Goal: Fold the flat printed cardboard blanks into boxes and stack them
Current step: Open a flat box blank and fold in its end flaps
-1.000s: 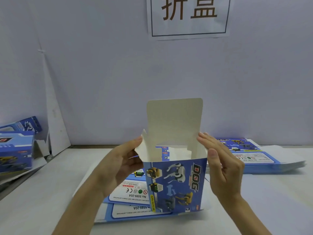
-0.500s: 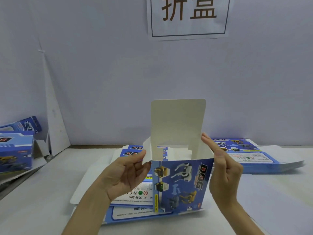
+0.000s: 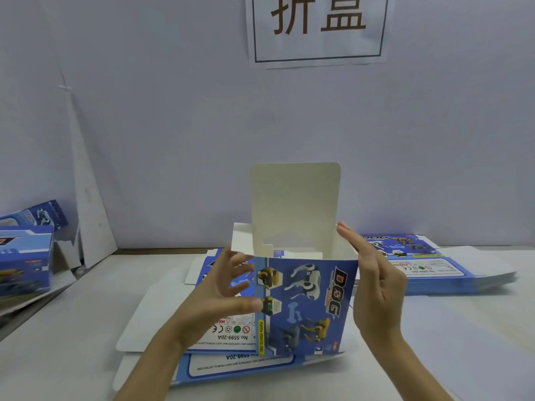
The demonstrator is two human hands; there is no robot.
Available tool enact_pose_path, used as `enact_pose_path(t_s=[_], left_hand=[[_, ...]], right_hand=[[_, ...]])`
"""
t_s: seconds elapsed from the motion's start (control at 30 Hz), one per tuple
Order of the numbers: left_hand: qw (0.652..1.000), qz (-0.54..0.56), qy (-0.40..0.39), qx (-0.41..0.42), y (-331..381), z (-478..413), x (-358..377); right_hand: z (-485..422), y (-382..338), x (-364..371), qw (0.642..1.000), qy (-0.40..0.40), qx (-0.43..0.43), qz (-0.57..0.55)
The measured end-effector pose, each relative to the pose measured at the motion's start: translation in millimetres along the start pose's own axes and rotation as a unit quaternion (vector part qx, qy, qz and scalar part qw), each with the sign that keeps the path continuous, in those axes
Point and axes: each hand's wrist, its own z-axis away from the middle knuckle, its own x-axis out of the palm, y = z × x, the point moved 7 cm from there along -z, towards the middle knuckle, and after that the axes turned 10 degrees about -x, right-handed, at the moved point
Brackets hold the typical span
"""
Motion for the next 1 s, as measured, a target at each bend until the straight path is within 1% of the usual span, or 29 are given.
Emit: enact_pose_path(t_s=[0.1, 0.2, 0.3, 0.4, 0.47, 0.53, 0.6, 0.67, 0.73, 0.8, 0.83, 0.87, 0.9, 0.93, 0.97, 1.0], left_hand=[[1.0, 0.016, 0.006, -0.02, -1, 0, 7], [0.998, 0.007, 0.046, -0.04, -2, -4, 6], [0.995, -0.01, 0.093, -0.031, 1, -6, 6], [0.993, -0.011, 0.116, -0.015, 2, -8, 7], [0.994, -0.019, 0.111, -0.015, 3, -8, 6], [0.996, -0.039, 0.078, -0.019, 3, -7, 7], [0.997, -0.03, 0.071, -0.021, 4, -4, 6], [0.994, 0.003, 0.11, 0.02, 11, -2, -1], [0.981, 0.017, 0.182, 0.068, 17, 0, -9], [0.962, 0.009, 0.259, 0.088, 18, 4, -10], [0.957, 0.015, 0.274, 0.095, 17, 5, -7], [0.961, 0.021, 0.258, 0.101, 15, 4, 1], [0.971, 0.014, 0.219, 0.1, 13, 2, 14], [0.979, -0.015, 0.182, 0.089, 12, -1, 27], [0.981, -0.064, 0.167, 0.071, 10, -4, 36], [0.976, -0.114, 0.177, 0.057, 9, -4, 40]], right_hand=[[0, -3, 2, 1.0, -0.008, -0.013, 0.004], [-1, -4, 1, 1.0, -0.009, -0.008, -0.008], [-1, -4, 0, 0.999, 0.005, 0.009, -0.037], [0, -5, -2, 0.999, 0.016, 0.012, -0.039], [0, -3, 0, 0.999, 0.008, 0.024, -0.035], [-1, 2, 0, 0.998, -0.007, 0.047, -0.041], [-3, 2, 2, 0.998, -0.036, 0.04, -0.038], [-4, -6, 6, 0.997, -0.075, 0.002, -0.022], [-4, -15, 14, 0.991, -0.124, -0.041, 0.017], [-3, -20, 20, 0.984, -0.154, -0.069, 0.062], [-2, -22, 22, 0.981, -0.156, -0.08, 0.08], [-2, -24, 23, 0.98, -0.154, -0.088, 0.093], [-2, -25, 24, 0.979, -0.151, -0.093, 0.098], [-2, -26, 24, 0.98, -0.149, -0.094, 0.094], [-1, -27, 25, 0.981, -0.149, -0.093, 0.083], [0, -27, 25, 0.982, -0.152, -0.09, 0.07]])
